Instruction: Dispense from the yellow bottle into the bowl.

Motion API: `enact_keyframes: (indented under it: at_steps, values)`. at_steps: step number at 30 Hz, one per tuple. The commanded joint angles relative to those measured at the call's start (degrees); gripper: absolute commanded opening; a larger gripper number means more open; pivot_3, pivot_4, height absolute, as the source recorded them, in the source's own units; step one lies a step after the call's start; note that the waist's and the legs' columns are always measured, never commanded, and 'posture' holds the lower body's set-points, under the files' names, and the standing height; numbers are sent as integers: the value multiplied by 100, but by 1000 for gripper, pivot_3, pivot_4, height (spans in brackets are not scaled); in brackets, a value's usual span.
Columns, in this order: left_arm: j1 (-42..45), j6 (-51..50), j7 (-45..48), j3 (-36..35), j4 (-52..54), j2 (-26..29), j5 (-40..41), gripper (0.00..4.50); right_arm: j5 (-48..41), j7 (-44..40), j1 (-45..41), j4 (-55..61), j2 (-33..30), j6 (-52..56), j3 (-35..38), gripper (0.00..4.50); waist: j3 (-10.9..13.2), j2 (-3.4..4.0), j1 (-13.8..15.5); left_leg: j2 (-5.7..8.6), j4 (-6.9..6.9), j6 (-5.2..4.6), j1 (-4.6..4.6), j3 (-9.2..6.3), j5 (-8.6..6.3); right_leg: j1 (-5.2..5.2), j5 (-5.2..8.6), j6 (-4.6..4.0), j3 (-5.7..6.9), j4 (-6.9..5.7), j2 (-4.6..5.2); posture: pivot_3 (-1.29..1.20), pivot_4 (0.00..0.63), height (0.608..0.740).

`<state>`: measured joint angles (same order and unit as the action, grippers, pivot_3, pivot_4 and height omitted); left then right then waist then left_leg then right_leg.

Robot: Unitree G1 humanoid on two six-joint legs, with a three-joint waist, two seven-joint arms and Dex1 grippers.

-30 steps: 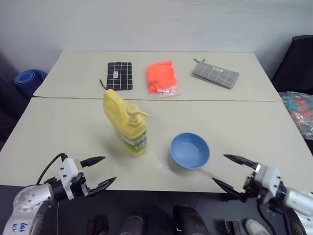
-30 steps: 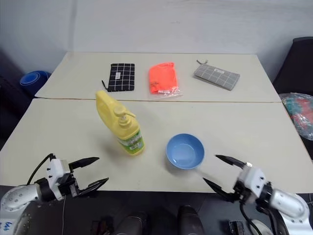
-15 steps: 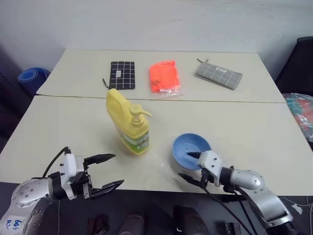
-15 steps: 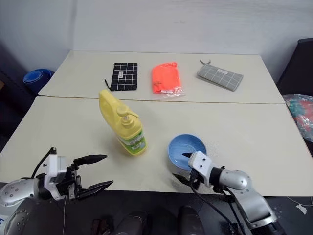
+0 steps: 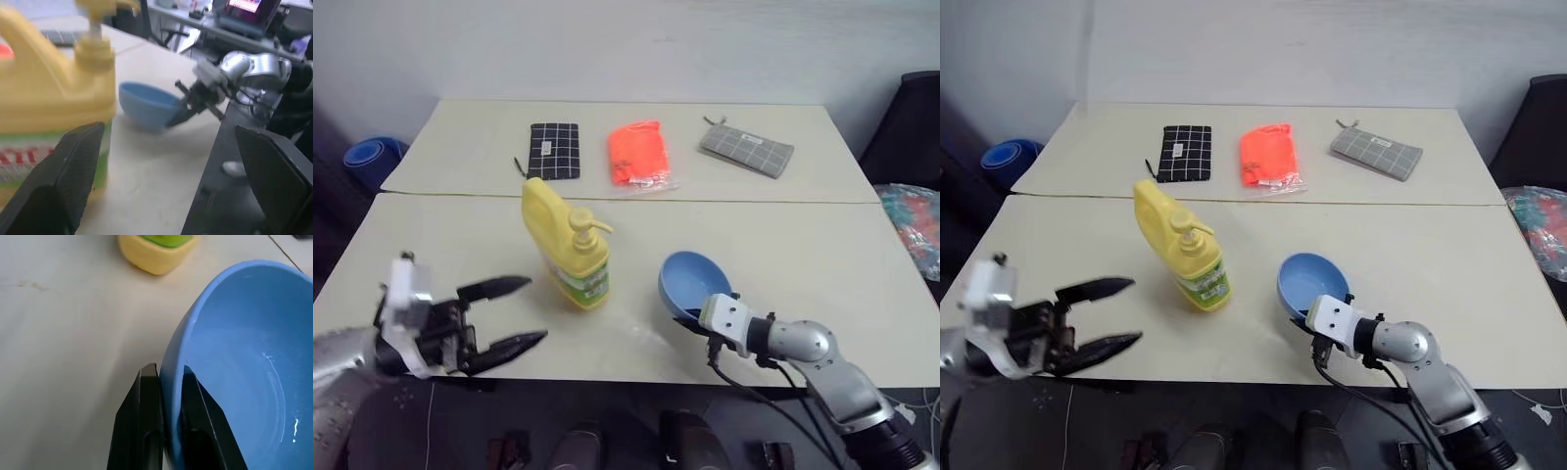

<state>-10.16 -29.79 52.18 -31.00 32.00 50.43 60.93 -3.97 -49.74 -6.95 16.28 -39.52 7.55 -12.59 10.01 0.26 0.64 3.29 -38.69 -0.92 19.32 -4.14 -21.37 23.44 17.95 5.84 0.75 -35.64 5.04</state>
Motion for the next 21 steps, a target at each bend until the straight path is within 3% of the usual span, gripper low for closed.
enact_keyframes:
  at_steps: [1,8,13,14,21]
  values:
    - [820,-262,-491,-262,-19,249,709,3895,-491,-707,-447,638,-466,22,326,0,3,3,7,1,-3,0,1,0,0,0,0,0,0,1,0,0,150,740]
    - [3145,-317,-1164,899,-600,130,128,1720,-1040,-1996,-2069,701,-1149,876,144,0,12,4,-21,-1,-22,4,16,-3,-2,8,-1,1,7,-3,-9,0,150,740]
    - [4044,-418,-1211,1594,-862,-145,-280,211,-1282,-2508,-2910,791,-1128,1396,-80,0,14,1,-83,-5,-30,8,52,-7,-4,37,-1,1,12,-2,-14,0,150,740]
    - [4150,-497,-1274,1695,-916,-175,-347,23,-1313,-2545,-3018,821,-1107,1483,-116,0,14,1,-84,-6,-32,8,62,-8,-4,47,-1,2,13,-11,-15,0,150,740]
    - [4348,-667,-1008,2237,-1120,-261,-895,23,-1278,-2654,-4109,759,-573,2072,-665,0,17,-3,-99,-4,-54,21,109,1,4,112,-2,4,1,-36,-18,0,150,740]
